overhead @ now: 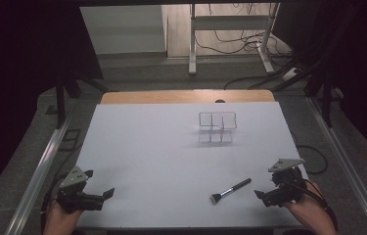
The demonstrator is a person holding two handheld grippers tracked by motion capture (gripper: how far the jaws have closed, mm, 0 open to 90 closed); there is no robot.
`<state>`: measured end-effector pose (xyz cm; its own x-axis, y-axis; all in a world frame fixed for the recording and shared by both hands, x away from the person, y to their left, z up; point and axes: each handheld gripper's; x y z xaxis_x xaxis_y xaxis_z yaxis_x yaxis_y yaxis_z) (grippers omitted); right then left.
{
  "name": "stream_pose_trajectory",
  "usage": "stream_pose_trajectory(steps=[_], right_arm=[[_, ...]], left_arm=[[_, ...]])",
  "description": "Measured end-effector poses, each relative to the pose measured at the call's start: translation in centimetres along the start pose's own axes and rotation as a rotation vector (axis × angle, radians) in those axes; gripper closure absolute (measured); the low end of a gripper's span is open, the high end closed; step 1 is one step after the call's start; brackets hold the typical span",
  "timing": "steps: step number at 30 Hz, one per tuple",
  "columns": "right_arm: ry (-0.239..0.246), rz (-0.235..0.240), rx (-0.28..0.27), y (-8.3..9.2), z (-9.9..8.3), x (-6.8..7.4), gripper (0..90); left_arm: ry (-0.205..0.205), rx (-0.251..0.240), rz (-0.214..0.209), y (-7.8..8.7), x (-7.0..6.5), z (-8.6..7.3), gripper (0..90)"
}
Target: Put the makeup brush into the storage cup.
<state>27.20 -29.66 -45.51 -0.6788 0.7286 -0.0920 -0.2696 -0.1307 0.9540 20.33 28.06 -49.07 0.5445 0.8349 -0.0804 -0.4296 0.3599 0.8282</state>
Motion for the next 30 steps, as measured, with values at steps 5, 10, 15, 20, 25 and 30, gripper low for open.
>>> stream_pose_trajectory(steps=[5,10,15,20,25,30], right_arm=[[0.016,0.006,0.035,-0.1,0.6,0.0,0.0],[0.047,-0.001,0.072,-0.3,1.3,0.2,0.0],[0.049,0.011,0.101,-0.7,1.9,0.6,0.0],[0.064,0.016,0.120,-1.0,2.4,0.9,0.0],[0.068,0.034,0.127,-1.2,2.9,1.2,0.0],[0.090,0.032,0.135,-1.3,3.6,1.5,0.0]], left_arm=[[0.002,0.000,-0.001,0.0,0.0,0.0,0.0],[0.002,0.000,-0.002,0.0,0.0,0.0,0.0],[0.003,0.000,-0.003,0.0,0.0,0.0,0.0],[0.004,0.001,-0.005,0.0,0.0,0.0,0.0],[0.008,0.001,-0.010,0.0,0.1,0.0,0.0],[0.009,0.002,-0.011,-0.1,0.1,0.0,0.0]])
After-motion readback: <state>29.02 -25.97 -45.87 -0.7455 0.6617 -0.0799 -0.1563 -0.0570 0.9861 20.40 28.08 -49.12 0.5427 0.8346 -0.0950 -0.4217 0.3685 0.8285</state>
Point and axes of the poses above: each handheld gripper's, and its own axes: y roughly backward along the jaws, z roughly out of its top, x roughly to its left, and after that the axes turned 15 degrees about x, right-handed
